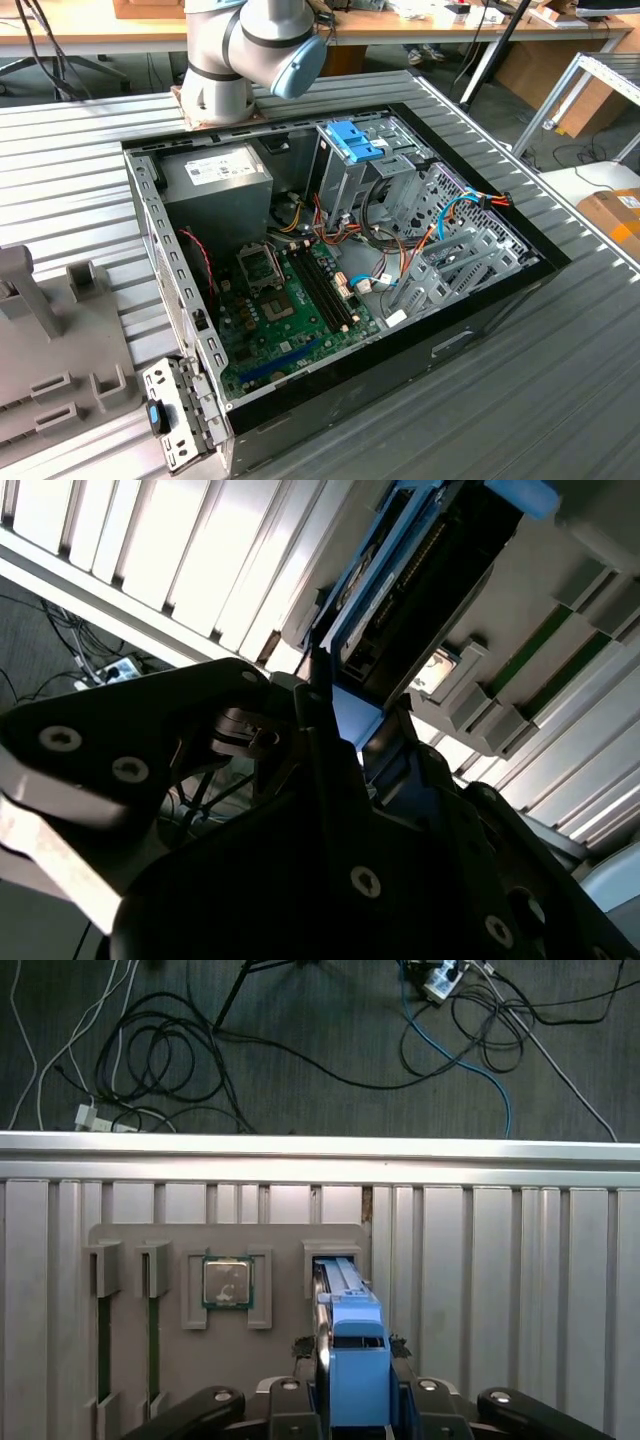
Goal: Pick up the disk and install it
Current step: 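Pick up the disk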
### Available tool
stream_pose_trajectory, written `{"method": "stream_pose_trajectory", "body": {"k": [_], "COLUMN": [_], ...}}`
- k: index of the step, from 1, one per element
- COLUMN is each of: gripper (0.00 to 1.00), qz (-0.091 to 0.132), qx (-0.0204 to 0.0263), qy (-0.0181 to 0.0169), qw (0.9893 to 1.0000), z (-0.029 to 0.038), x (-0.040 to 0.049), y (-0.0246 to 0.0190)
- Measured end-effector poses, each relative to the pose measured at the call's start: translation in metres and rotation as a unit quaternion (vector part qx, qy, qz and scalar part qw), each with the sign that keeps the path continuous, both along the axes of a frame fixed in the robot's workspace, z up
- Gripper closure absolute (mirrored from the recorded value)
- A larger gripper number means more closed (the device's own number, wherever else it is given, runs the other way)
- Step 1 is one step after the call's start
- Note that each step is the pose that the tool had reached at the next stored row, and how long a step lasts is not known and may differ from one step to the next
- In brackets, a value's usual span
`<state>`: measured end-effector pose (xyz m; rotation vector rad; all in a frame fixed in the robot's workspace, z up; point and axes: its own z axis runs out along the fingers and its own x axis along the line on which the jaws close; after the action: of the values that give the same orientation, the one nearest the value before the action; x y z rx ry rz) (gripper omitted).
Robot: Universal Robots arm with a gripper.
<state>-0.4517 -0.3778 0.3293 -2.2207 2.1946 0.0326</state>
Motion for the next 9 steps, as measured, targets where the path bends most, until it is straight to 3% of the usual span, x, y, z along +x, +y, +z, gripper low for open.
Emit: {"method": "stream_pose_trajectory", "body": {"k": [4,8,9], "gripper": [0.64,0.64,0.64], "qz": [0.000,0.000,0.000], "qx": [0.0000,0.0000,0.0000], "qy": [-0.0003,-0.0005,-0.0007], "qw": [1.0000,1.0000,1.0000], "z": [0.0240,0.0430,0.0508], "x": [0.0000,0.0000,0.0000], "y": [0.0000,0.0000,0.0000]}}
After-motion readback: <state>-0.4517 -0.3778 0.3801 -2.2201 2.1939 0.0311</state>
